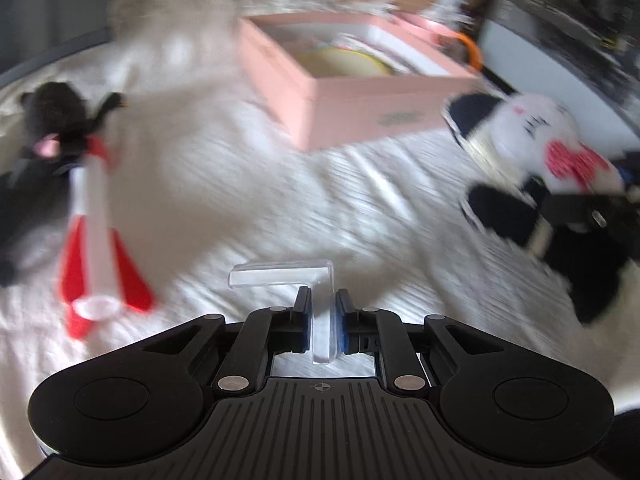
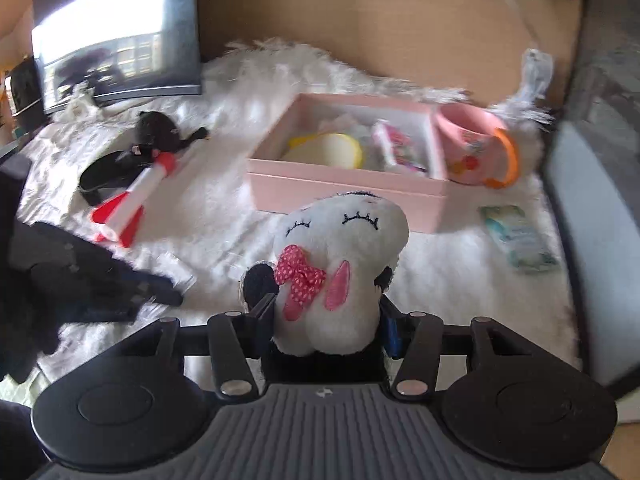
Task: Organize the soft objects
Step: 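Lower the bunny plush and clear strip into the pink box, opening both grippers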
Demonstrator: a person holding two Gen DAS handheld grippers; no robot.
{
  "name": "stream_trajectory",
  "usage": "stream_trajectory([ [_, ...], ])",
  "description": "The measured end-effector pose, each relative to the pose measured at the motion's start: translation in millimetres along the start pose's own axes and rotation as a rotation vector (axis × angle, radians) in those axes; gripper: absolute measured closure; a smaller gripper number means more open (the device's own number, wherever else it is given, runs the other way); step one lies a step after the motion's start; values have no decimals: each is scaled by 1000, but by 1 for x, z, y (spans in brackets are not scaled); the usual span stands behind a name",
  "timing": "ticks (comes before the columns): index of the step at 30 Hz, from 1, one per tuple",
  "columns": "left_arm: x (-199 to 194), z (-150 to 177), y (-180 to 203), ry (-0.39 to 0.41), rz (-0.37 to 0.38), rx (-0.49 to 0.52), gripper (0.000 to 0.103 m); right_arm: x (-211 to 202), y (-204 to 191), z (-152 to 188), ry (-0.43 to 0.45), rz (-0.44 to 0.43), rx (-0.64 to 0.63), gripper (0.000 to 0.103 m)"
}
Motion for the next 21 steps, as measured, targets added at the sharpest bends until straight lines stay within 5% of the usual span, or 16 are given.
stream_trajectory([
  [8,-23,-2,50,51,81,132,88,-23,48,23,6,108,112,51],
  [17,-111,-149,47,432,55,132,87,-48,61,27,82,141,155,51],
  [21,-73,-205,32,330,139,-43,88,-41,61,35,68,145,166,51],
])
Point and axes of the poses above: each gripper's, at about its wrist camera, not at the fingertips, and x roughly the way its jaws point, y to its right, z to its underside, the point moved 8 cm from there along x, roughly the way its jaws point, and after that the axes turned 15 degrees about -y, right-handed, at the moved point
